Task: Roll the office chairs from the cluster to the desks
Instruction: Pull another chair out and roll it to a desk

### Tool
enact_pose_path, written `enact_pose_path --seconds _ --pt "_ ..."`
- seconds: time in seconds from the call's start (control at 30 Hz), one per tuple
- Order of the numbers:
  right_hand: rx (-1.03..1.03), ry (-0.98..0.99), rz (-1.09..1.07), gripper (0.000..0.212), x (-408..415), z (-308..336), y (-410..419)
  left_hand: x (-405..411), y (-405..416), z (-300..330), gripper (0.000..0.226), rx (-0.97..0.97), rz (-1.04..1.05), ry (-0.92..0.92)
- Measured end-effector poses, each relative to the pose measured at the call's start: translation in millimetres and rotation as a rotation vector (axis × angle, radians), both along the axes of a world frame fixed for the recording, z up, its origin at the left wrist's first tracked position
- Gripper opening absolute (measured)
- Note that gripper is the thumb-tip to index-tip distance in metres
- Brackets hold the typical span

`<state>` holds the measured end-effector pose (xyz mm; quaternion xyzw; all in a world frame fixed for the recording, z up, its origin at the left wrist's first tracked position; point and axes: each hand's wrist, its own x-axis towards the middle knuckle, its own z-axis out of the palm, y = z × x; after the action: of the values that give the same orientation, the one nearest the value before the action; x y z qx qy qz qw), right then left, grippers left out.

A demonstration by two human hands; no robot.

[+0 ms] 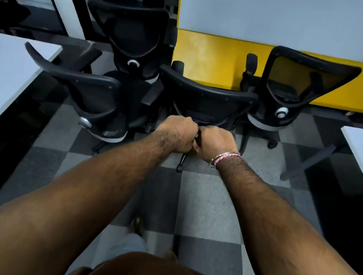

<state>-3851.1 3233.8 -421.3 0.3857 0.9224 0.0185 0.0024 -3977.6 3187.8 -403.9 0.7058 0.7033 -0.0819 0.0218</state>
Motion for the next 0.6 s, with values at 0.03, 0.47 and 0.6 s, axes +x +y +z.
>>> enact_pose_path --seconds 0.03,0.47,0.6 --pt "-0.002 0.000 -0.011 0.030 -6 -2 15 -8 18 -4 0.018 -0.002 -0.007 -0.006" --pt "-0.001 0.102 -0.189 0.038 -113 -35 228 -122 251 -38 0.027 0.063 -0.179 -0.051" --pt "-0.090 0.094 -0.202 0.044 -128 -57 259 -138 281 -62 0.035 0.012 -0.173 -0.093"
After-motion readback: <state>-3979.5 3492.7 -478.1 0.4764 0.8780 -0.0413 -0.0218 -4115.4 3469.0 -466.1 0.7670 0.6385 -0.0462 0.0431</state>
